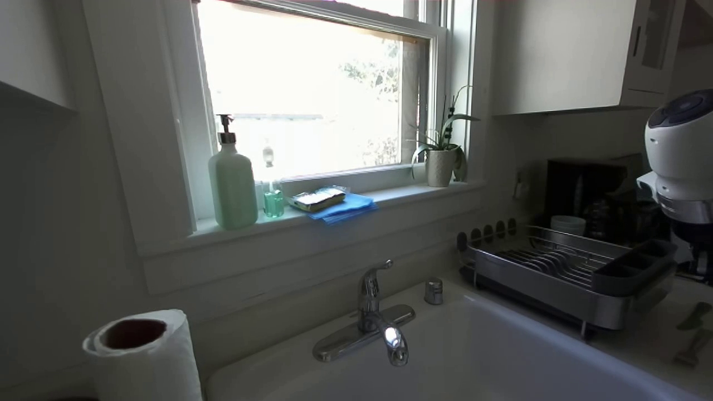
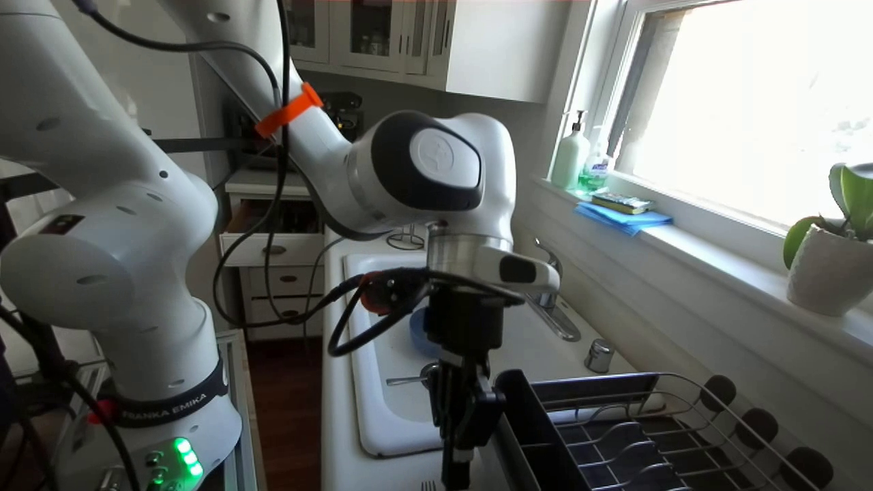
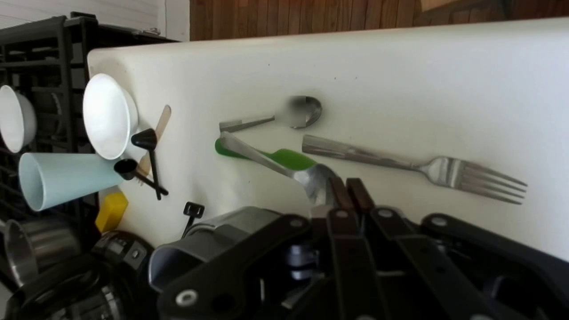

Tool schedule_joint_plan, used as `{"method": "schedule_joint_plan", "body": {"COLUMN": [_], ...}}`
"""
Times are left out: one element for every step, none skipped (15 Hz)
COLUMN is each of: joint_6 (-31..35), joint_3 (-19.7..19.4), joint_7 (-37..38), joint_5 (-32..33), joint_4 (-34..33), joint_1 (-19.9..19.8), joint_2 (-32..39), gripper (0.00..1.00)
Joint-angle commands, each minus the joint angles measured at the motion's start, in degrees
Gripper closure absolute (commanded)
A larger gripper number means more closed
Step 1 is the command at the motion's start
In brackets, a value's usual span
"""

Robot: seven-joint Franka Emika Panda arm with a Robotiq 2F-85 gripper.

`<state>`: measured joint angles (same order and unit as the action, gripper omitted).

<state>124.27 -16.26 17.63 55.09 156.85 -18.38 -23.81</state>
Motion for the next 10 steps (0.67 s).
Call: {"method": "schedule_joint_plan", "body": {"joint_6": [0.0, 0.0, 1.1, 1.9, 2.3, 3.0, 3.5, 3.8, 4.1, 4.2], "joint_3": [0.5, 0.5, -0.5, -1.4, -2.0, -2.7, -3.3, -3.8, -4.4, -4.7], "joint_7": [-0.5, -0.5, -2.4, -4.0, -5.3, -7.1, -9.0, -10.9, -13.1, -15.0], "joint_5": [-0.3, -0.3, -1.1, -2.0, -2.7, -3.5, -4.4, -5.5, -6.9, -8.2], "joint_4": [0.0, 0.0, -0.1, 0.1, 0.1, 0.2, 0.0, -0.3, -0.5, -0.9], "joint_1": [-0.4, -0.4, -0.4, -0.5, -0.6, -0.8, -0.8, -0.9, -0.8, -0.7], "joint_2": [-1.0, -1.6, -2.6, -4.2, -5.1, -6.5, -7.4, -8.3, -9.1, -9.8], "gripper": [0.96, 0.99, 0.99, 0.99, 0.99, 0.99, 0.99, 0.99, 0.99, 0.99]}}
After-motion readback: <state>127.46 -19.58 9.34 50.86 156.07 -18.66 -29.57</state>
